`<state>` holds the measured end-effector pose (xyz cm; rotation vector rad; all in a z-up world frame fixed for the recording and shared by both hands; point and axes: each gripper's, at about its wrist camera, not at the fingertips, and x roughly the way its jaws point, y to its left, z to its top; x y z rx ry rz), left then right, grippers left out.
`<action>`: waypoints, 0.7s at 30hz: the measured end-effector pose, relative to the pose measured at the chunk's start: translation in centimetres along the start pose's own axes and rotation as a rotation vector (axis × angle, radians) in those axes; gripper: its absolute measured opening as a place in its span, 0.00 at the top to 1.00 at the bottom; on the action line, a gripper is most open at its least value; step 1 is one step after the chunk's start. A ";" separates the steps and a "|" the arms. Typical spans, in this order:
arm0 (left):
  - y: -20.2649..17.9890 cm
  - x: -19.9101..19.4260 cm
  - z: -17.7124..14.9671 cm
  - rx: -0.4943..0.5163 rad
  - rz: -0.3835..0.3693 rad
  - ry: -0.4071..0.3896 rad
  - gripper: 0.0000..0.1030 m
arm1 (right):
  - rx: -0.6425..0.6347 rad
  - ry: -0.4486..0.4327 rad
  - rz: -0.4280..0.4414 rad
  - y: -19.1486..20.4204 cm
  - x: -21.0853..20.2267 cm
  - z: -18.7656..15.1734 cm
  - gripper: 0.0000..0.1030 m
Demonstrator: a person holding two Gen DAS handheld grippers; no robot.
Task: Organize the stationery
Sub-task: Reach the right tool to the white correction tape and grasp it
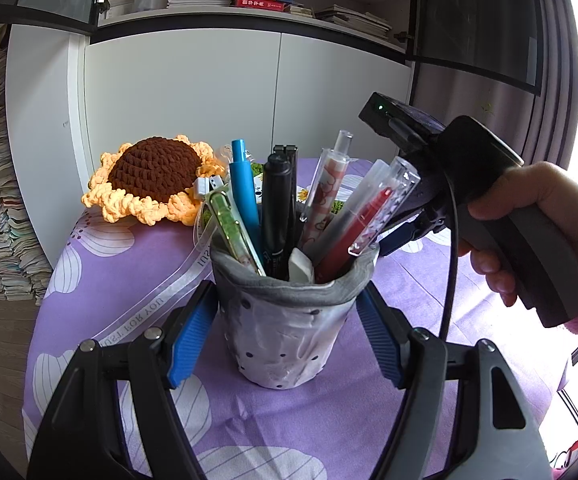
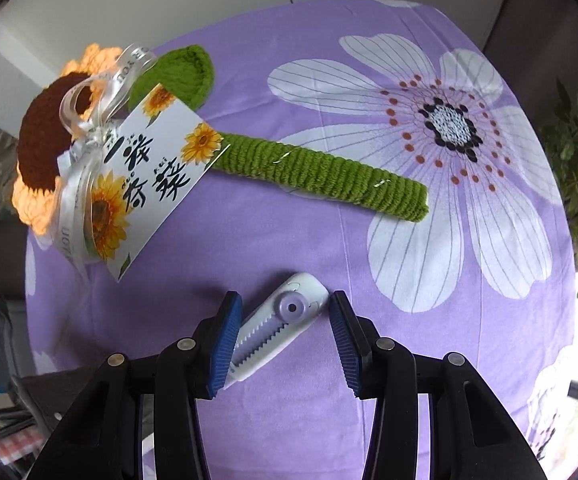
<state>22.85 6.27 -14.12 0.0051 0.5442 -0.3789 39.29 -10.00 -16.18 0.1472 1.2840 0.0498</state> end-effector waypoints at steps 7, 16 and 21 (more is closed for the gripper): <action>0.0 0.0 0.0 0.001 0.000 0.000 0.31 | -0.340 -0.026 -0.083 2.6 -0.9 -3.7 0.68; 0.0 0.0 0.0 0.001 0.000 0.000 0.31 | -0.516 -0.021 -0.075 1.1 -4.3 -10.7 0.72; 0.0 0.0 0.0 -0.001 0.000 0.000 0.31 | -0.534 0.015 -0.091 0.9 -3.6 -11.5 0.72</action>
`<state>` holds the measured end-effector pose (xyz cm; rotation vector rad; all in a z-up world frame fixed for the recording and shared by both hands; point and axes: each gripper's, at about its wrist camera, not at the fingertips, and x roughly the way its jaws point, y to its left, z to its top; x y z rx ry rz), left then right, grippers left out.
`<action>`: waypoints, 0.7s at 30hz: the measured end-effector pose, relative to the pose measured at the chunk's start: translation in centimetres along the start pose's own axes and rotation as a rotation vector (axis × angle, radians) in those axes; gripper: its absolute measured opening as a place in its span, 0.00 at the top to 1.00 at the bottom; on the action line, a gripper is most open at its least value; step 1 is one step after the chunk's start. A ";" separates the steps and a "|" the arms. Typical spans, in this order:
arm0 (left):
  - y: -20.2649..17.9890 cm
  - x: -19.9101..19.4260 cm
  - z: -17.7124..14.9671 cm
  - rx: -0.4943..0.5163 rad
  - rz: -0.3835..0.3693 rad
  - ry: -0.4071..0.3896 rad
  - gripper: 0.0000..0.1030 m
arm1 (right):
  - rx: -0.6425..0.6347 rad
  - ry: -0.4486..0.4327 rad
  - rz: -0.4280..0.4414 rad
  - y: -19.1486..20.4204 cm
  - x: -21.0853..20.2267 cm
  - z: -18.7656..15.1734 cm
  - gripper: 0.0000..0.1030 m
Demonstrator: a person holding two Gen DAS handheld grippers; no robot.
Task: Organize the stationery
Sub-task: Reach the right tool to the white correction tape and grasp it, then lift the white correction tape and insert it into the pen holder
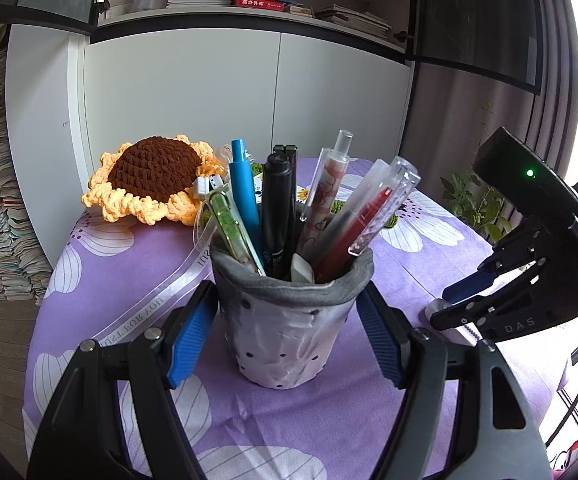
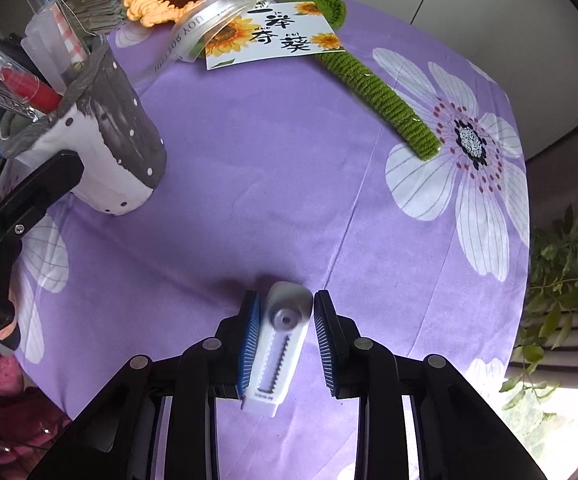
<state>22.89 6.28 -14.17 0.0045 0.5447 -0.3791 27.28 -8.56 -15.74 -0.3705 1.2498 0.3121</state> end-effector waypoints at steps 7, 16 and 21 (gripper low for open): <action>0.0 0.0 0.0 0.000 0.000 0.000 0.31 | 0.036 0.038 0.000 -0.5 1.2 1.0 0.72; 0.0 0.0 0.0 0.001 0.000 0.000 0.31 | 0.050 -0.036 -0.008 -0.1 0.2 1.3 0.74; 0.1 0.1 0.0 0.001 -0.001 0.001 0.31 | 0.051 -0.186 0.050 0.9 -4.9 0.1 0.74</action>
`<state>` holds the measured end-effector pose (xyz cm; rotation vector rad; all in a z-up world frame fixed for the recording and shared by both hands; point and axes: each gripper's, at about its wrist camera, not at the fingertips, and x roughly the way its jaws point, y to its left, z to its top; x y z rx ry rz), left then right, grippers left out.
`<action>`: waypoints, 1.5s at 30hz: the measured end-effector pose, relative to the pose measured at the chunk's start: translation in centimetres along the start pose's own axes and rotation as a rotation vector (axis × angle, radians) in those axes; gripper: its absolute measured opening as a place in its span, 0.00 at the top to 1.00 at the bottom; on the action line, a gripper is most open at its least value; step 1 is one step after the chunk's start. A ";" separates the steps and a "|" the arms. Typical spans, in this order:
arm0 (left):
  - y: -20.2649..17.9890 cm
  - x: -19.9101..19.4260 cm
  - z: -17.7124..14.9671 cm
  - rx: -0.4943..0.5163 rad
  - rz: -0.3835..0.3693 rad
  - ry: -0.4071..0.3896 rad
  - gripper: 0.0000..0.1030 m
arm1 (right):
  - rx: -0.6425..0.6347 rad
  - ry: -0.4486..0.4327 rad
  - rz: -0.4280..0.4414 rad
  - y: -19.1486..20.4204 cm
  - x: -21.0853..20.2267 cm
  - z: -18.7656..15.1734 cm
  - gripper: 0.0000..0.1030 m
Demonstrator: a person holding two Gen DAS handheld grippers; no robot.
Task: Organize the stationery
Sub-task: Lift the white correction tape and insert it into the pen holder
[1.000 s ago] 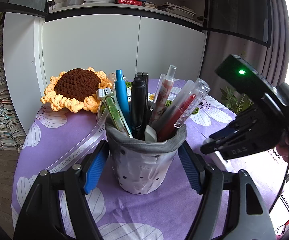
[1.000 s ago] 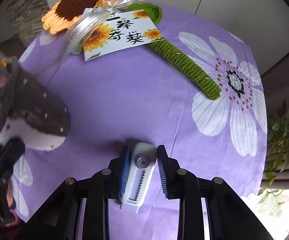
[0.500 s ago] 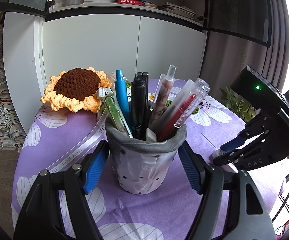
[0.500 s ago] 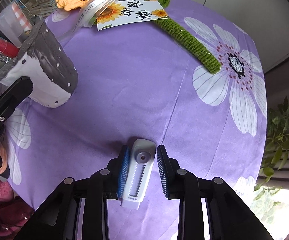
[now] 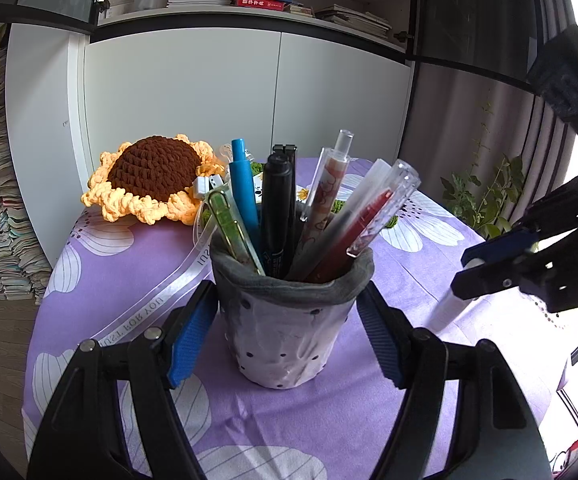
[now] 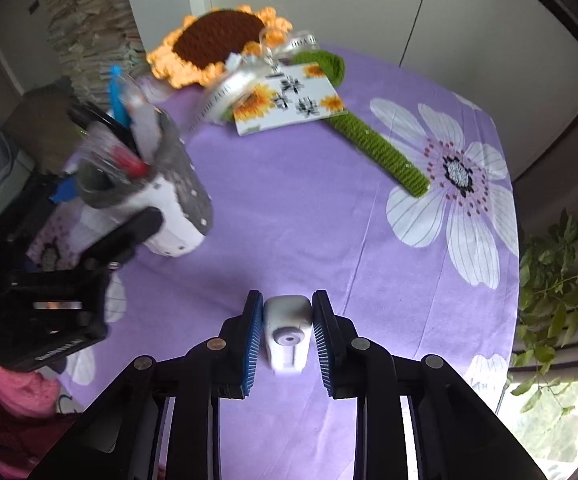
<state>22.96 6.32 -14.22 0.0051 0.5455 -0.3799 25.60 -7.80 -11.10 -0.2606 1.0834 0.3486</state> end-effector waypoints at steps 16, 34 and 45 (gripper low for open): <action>0.0 0.0 0.0 0.000 0.000 0.000 0.31 | -0.054 -0.321 0.153 4.1 -9.5 2.4 0.74; 0.0 0.0 0.0 0.000 0.000 0.000 0.31 | -0.094 -0.295 0.170 6.1 -5.2 6.8 0.74; 0.2 0.2 -0.1 -0.001 -0.002 0.002 0.31 | -0.111 -0.279 0.173 6.1 -4.4 6.3 0.74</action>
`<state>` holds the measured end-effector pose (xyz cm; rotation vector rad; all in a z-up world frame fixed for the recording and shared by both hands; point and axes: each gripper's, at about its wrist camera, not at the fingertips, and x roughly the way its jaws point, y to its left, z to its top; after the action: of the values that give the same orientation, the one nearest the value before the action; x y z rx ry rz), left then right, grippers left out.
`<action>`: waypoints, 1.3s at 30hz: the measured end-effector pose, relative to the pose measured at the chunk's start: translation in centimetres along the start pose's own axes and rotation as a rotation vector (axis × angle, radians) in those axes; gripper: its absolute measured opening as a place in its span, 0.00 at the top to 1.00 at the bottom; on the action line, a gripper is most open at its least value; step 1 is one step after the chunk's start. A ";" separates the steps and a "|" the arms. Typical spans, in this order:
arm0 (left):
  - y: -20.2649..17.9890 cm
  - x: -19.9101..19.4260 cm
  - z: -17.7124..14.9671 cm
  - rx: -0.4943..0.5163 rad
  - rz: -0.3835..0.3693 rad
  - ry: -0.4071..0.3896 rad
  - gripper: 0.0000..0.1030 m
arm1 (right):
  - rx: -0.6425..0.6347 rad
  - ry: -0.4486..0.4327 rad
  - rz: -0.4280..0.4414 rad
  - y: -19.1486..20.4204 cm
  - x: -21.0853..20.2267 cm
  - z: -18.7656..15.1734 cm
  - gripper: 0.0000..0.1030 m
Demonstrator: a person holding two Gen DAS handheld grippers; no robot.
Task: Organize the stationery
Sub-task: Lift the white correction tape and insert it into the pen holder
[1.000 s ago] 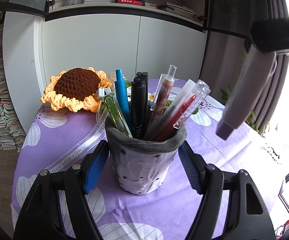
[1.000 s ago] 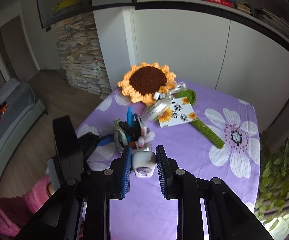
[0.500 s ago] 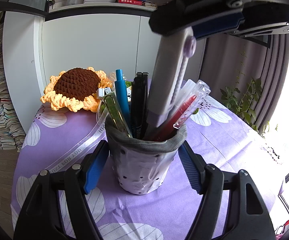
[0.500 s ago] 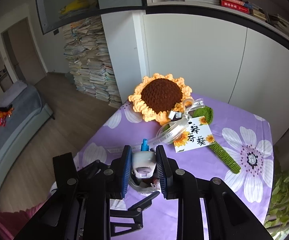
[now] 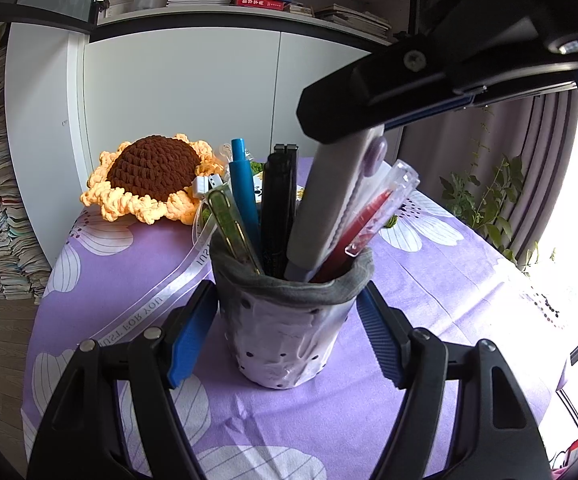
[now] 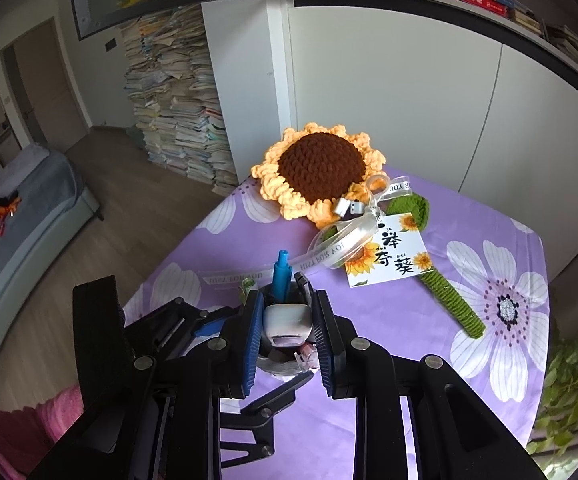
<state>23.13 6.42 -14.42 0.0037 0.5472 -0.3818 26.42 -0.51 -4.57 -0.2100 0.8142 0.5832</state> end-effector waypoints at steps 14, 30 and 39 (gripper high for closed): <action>0.0 -0.1 0.0 -0.003 -0.005 -0.001 0.31 | -0.051 0.023 -0.026 0.6 -0.9 0.0 0.74; 0.0 -0.1 0.0 -0.001 -0.003 0.004 0.31 | 0.080 0.072 0.095 -1.6 2.1 0.0 0.74; 0.0 -0.1 0.0 -0.002 -0.002 0.003 0.31 | 0.166 -0.003 0.115 -3.3 -0.3 -0.2 0.74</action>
<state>23.06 6.40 -14.35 0.0023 0.5508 -0.3833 28.00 -3.43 -4.65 -0.0105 0.8709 0.6209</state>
